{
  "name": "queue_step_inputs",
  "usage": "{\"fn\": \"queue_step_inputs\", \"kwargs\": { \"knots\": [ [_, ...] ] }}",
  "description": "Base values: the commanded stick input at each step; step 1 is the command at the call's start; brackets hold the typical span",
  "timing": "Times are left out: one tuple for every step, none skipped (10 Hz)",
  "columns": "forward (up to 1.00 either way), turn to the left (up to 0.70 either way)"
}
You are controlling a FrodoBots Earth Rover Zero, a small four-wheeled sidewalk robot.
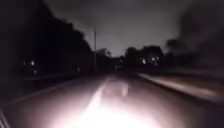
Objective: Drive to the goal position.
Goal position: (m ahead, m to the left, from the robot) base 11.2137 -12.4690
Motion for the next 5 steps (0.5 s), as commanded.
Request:
{"fn": "queue_step_inputs", "kwargs": {
  "knots": [
    [0.70, 0.00],
    [0.70, 0.00],
    [0.70, 0.00],
    [0.70, 0.00],
    [0.70, 0.00]
  ]
}}
